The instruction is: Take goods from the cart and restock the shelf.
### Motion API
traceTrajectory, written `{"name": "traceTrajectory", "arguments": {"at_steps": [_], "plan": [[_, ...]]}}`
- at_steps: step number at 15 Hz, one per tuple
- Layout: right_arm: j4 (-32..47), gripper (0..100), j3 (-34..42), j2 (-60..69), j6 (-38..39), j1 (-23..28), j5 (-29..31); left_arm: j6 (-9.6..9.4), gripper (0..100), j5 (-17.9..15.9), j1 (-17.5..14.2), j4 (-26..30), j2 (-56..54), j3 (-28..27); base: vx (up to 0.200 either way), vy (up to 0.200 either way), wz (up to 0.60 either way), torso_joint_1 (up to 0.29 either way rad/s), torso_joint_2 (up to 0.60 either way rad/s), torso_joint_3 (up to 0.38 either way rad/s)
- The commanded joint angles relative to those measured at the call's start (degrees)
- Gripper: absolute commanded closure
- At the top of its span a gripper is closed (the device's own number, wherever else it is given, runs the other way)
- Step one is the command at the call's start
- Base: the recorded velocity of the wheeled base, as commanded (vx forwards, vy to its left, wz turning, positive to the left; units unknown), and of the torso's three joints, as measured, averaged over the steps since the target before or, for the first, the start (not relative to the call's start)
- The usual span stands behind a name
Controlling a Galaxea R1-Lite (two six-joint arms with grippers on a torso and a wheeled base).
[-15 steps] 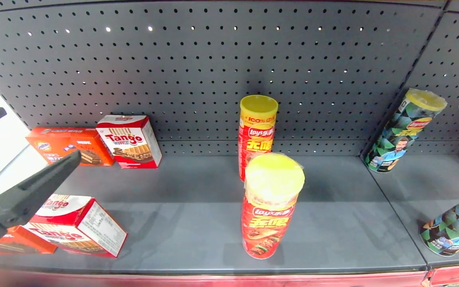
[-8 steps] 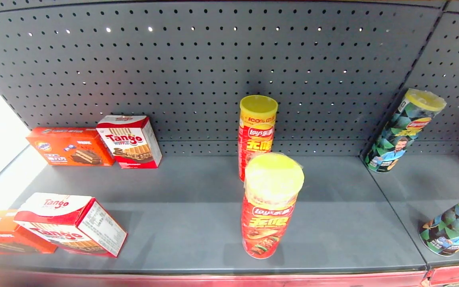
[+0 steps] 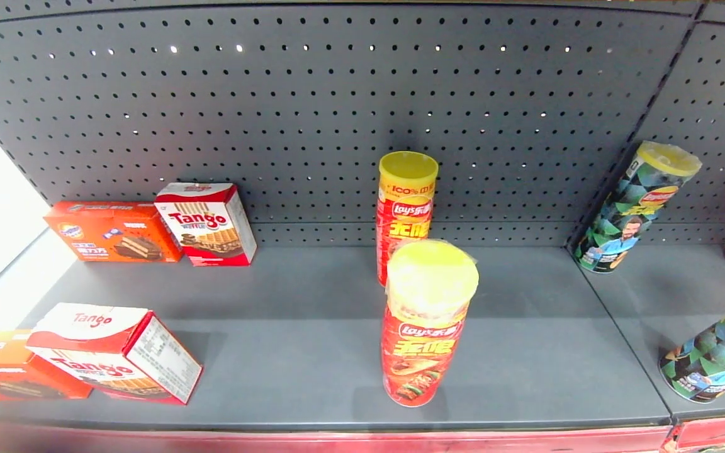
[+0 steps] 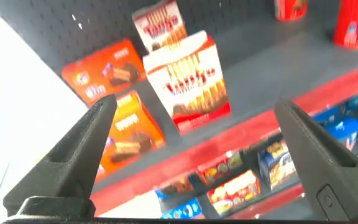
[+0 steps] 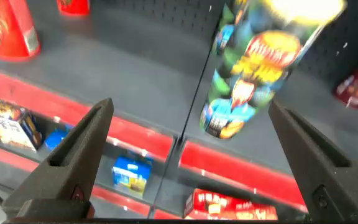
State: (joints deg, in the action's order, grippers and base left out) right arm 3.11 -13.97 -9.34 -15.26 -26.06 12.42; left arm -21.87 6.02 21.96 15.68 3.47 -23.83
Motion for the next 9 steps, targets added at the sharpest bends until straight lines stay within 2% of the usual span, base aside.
{"name": "traceTrajectory", "arguments": {"at_steps": [1,6,7,9], "plan": [[-0.03,0,3.16,2.92,-0.03,0.05,-0.03,-0.01,0,-0.05,-1.13,-0.12,-3.47,3.27,0.000,0.000,0.00,0.000,0.00,0.000],[-0.21,0,10.45,5.91,1.99,1.37,-0.03,-0.10,0,-0.13,-1.13,-1.61,-3.47,12.06,0.000,0.000,0.00,0.000,0.00,0.000],[-0.30,0,10.72,4.77,4.10,2.51,-0.21,-0.01,0,-0.13,-1.13,-3.46,-3.47,15.48,0.000,0.000,0.00,0.000,0.00,0.000],[-0.12,0,10.72,2.48,4.98,4.00,-0.21,0.25,0,-0.05,-1.30,-4.69,-3.47,16.89,0.000,0.000,0.00,0.000,0.00,0.000]]}}
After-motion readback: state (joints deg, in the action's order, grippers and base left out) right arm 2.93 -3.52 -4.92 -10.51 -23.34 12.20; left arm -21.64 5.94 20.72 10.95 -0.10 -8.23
